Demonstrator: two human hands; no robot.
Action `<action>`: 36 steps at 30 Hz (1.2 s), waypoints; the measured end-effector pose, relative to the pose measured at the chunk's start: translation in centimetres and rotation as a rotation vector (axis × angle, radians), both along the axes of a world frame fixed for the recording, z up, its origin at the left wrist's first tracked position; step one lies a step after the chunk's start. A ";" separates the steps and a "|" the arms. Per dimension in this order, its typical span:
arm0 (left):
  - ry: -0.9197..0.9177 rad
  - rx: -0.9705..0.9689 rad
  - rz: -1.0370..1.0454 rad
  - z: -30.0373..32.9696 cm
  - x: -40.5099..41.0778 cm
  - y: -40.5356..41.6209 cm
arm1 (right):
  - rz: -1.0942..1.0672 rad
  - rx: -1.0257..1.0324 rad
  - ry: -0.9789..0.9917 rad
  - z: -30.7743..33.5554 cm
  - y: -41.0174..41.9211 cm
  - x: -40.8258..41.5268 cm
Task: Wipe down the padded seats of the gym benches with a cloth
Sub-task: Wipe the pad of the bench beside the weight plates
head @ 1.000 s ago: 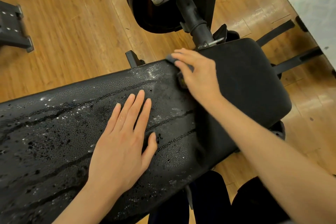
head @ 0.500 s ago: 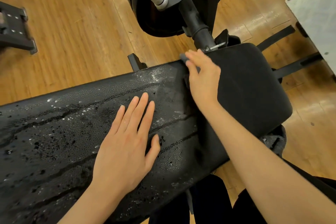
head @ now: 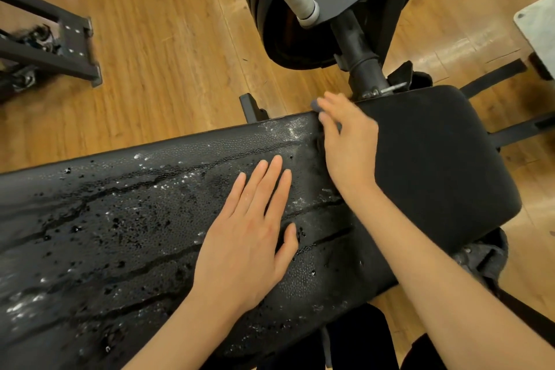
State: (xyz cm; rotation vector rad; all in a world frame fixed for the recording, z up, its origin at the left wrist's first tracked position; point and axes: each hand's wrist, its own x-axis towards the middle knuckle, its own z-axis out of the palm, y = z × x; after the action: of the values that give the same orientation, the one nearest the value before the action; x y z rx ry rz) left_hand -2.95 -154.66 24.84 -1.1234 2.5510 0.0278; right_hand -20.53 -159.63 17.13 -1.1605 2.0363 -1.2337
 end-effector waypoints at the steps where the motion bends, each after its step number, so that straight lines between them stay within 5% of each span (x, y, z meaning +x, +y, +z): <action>1: 0.005 0.003 0.003 0.0 0.1 0.1 | 0.075 -0.030 -0.005 0.1 2.1 0.5; 4: 0.033 0.003 0.009 0.0 0.1 0.1 | 0.165 -0.056 0.031 -0.3 3.4 -1.0; 8: 0.106 -0.004 0.041 0.1 0.1 -0.1 | -0.128 0.027 -0.007 0.3 -1.2 0.2; 13: 0.082 -0.055 0.156 0.8 0.9 -0.4 | 0.335 -0.077 0.069 1.7 0.5 1.7; 18: 0.071 -0.069 0.173 1.0 2.0 -0.3 | -0.002 0.068 0.044 0.9 -1.3 -0.4; 23: 0.078 -0.070 0.175 0.9 1.9 -0.2 | 0.234 -0.035 0.036 2.2 5.4 3.4; 28: 0.069 -0.088 0.178 0.9 1.8 -0.2 | 0.055 -0.001 0.024 1.4 -1.5 2.9; 33: 0.085 -0.095 0.172 0.8 1.8 -0.2 | 0.186 -0.047 0.048 2.3 6.4 3.9; 36: 0.074 -0.092 0.174 0.8 1.7 -0.2 | 0.139 -0.045 0.090 1.9 3.8 3.9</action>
State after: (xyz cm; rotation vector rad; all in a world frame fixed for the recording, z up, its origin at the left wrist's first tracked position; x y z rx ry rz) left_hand -1.25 -154.81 25.63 -1.4013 2.5334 -0.0054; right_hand -16.65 -155.79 19.02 -1.3770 1.9637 -1.1847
